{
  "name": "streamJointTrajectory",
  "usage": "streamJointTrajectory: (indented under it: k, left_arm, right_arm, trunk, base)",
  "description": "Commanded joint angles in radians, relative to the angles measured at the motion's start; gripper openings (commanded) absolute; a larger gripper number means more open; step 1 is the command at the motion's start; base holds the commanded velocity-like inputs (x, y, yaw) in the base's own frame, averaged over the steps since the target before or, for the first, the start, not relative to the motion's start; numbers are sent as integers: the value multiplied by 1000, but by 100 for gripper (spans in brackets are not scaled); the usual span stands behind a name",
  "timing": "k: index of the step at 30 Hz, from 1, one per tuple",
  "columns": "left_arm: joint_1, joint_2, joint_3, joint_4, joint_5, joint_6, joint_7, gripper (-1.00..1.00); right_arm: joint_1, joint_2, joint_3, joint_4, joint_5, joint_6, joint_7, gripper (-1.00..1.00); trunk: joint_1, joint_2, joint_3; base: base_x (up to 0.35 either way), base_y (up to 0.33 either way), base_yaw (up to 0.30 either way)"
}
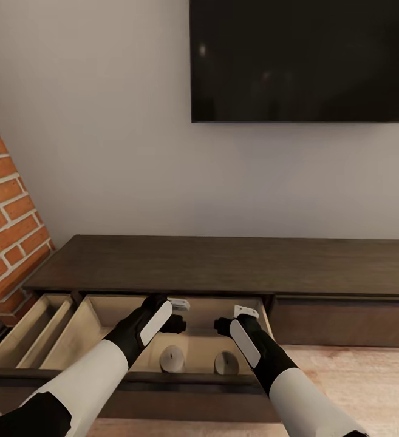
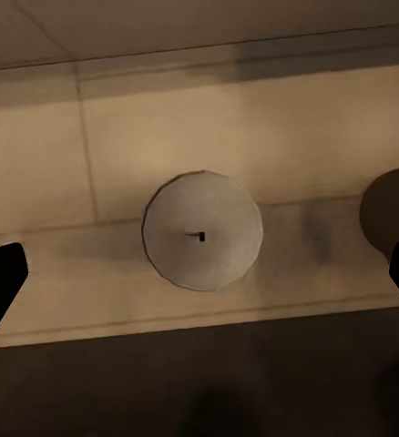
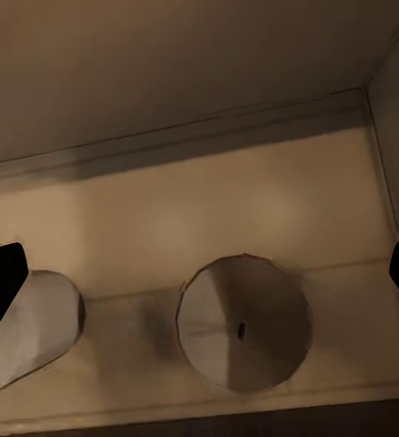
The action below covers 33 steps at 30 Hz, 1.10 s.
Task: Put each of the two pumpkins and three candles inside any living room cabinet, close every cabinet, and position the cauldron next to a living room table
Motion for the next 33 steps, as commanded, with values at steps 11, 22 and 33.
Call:
streamJointTrajectory:
  k: [11,22,33]
  left_arm:
    - [-1,1,-3,-1,11,1,11,100]
    - [0,1,-3,-3,11,1,12,100]
    - [1,1,-3,-3,10,1,12,100]
  right_arm:
    - [-1,-1,5,-1,-10,1,-9,100]
    - [-1,-1,5,-1,-10,1,-9,100]
    - [-1,-1,5,-1,-9,1,-8,100]
  trunk:
    - [-6,2,42]
    - [-11,5,84]
    - [-15,7,127]
  base:
    - [-99,0,0]
    - [-4,0,0]
    - [0,0,0]
